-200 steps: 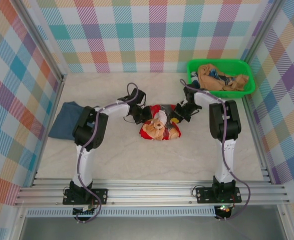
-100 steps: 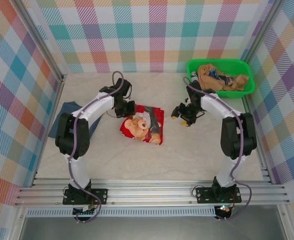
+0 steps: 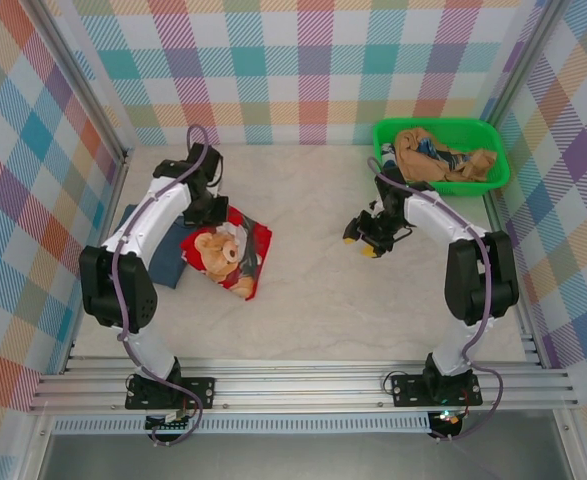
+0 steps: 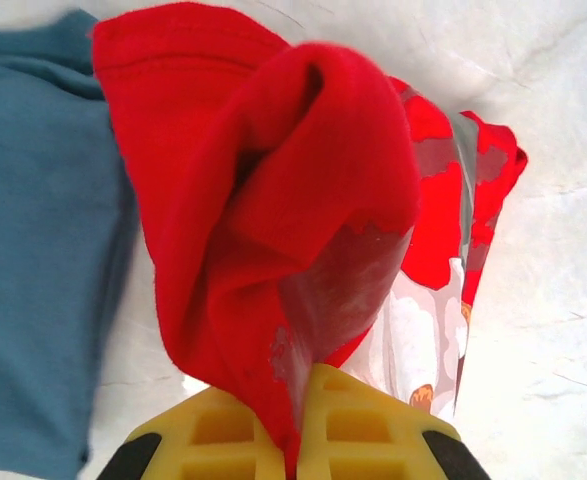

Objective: Fold and stack the t-shirts

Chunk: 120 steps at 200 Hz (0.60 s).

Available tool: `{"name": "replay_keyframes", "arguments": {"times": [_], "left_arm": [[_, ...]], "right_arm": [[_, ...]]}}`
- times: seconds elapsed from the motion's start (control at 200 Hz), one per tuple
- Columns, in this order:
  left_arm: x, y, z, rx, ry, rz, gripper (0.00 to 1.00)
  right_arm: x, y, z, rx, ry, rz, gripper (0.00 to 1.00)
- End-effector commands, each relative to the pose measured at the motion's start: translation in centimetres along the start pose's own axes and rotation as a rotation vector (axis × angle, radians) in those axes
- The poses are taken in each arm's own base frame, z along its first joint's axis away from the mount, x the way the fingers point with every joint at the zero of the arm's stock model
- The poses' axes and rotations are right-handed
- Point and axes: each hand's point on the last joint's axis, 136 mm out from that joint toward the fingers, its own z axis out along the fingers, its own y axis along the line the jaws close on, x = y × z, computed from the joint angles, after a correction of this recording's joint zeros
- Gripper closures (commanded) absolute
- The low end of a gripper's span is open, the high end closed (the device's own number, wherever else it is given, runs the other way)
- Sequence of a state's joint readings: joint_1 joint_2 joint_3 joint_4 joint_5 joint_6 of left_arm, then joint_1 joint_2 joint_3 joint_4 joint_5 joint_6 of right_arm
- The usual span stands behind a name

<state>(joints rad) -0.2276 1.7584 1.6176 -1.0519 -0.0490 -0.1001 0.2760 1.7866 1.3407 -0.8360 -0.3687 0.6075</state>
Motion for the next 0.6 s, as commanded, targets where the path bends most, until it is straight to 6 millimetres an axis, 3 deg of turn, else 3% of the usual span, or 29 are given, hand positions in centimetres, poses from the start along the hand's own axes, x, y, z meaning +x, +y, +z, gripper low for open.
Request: {"name": "replay_keyframes", "arguments": {"times": [0.0,0.33,0.595], "left_arm": [[-1.2,2.3,-3.4,-0.058,-0.071,0.053,1.0],[-2.4,6.2,-5.3,-0.205,-0.132,0.094,1.0],[-2.0,8.9,-6.3,-0.256,-0.142,0.078,1.0]], "right_arm": [[1.3,0.4,-0.5,-0.025,0.028,-0.039,0.48],[1.9,0.1,-0.3,-0.031,0.043,-0.033,0.49],[2.1,-0.2,-0.3,-0.018,0.051,-0.034,0.5]]}}
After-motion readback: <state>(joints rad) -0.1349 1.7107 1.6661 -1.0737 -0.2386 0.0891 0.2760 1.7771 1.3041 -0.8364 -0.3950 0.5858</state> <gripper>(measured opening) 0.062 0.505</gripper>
